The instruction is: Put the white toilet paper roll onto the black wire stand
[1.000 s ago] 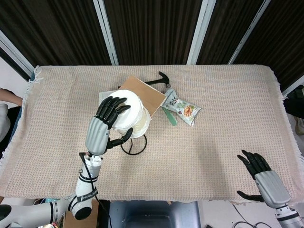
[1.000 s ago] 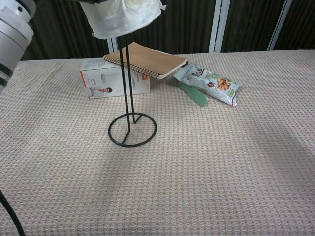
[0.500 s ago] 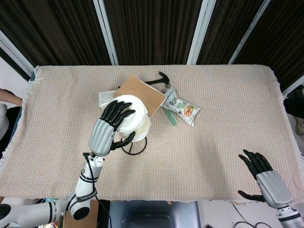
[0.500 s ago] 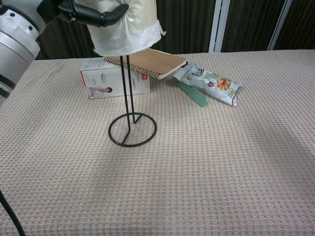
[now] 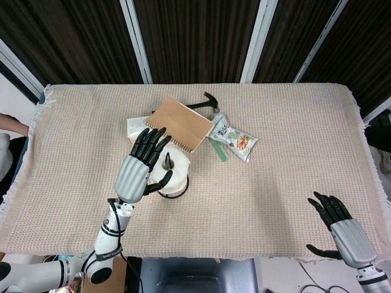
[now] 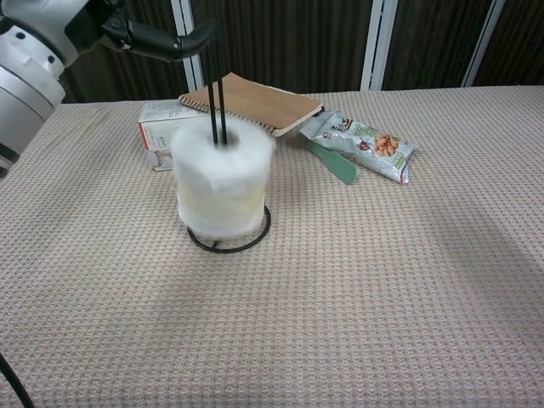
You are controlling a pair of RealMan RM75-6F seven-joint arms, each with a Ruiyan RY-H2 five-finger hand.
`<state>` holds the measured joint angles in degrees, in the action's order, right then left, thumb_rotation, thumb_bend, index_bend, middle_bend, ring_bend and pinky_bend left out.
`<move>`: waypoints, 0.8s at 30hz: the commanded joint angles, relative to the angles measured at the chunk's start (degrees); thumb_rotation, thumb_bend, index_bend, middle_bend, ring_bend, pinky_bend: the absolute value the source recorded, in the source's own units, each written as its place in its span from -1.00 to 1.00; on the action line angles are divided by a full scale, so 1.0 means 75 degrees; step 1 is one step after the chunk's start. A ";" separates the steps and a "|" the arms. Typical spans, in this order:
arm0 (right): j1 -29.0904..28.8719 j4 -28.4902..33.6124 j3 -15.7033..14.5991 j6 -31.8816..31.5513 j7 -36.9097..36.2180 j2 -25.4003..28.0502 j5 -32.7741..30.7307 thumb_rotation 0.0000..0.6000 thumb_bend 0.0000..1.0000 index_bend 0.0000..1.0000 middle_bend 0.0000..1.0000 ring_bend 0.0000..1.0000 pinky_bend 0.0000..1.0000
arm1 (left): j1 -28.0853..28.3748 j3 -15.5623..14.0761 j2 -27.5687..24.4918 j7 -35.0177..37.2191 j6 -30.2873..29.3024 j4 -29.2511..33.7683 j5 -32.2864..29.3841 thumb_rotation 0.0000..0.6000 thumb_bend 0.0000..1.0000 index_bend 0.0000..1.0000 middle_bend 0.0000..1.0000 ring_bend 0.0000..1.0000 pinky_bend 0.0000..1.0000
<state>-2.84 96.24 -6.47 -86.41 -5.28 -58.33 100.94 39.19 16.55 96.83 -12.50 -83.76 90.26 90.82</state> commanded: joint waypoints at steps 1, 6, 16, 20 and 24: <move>0.0015 -0.0010 -0.0006 -0.0021 -0.0008 0.0004 0.0025 1.00 -0.77 -1.00 -1.00 -1.00 -1.00 | -0.0061 -0.0075 -0.0073 0.0017 -0.0079 0.0124 0.0098 1.00 -0.24 -1.00 -1.00 -1.00 -1.00; 0.0025 -0.0019 -0.0029 -0.0027 -0.0003 0.0013 0.0074 1.00 -0.77 -1.00 -1.00 -1.00 -1.00 | -0.0512 -0.0629 -0.0754 -0.0014 -0.0334 0.0612 0.0512 1.00 -0.25 -1.00 -1.00 -1.00 -1.00; 0.0113 0.0042 -0.0063 -0.0030 0.0455 -0.0133 0.0155 1.00 -0.77 -1.00 -1.00 -1.00 -1.00 | -0.2964 -0.3041 -0.3053 0.2134 -0.1194 -0.0053 0.0345 1.00 -0.19 -1.00 -1.00 -1.00 -1.00; 0.0092 0.0049 -0.0023 0.0131 0.0820 -0.0318 0.0078 1.00 -0.77 -1.00 -1.00 -1.00 -1.00 | -0.3464 -0.3388 -0.3007 0.1903 -0.1015 -0.0919 0.0103 1.00 -0.15 -1.00 -1.00 -1.00 -1.00; 0.0092 0.0081 -0.0038 0.0232 0.1061 -0.0424 0.0066 1.00 -0.77 -1.00 -1.00 -1.00 -1.00 | -0.3581 -0.3173 -0.2832 0.1840 -0.1408 -0.1156 0.0403 1.00 -0.13 -1.00 -1.00 -1.00 -1.00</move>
<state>-2.14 96.77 -6.73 -84.88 2.38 -61.27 101.48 13.60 -7.39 75.13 2.02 -92.47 83.56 92.64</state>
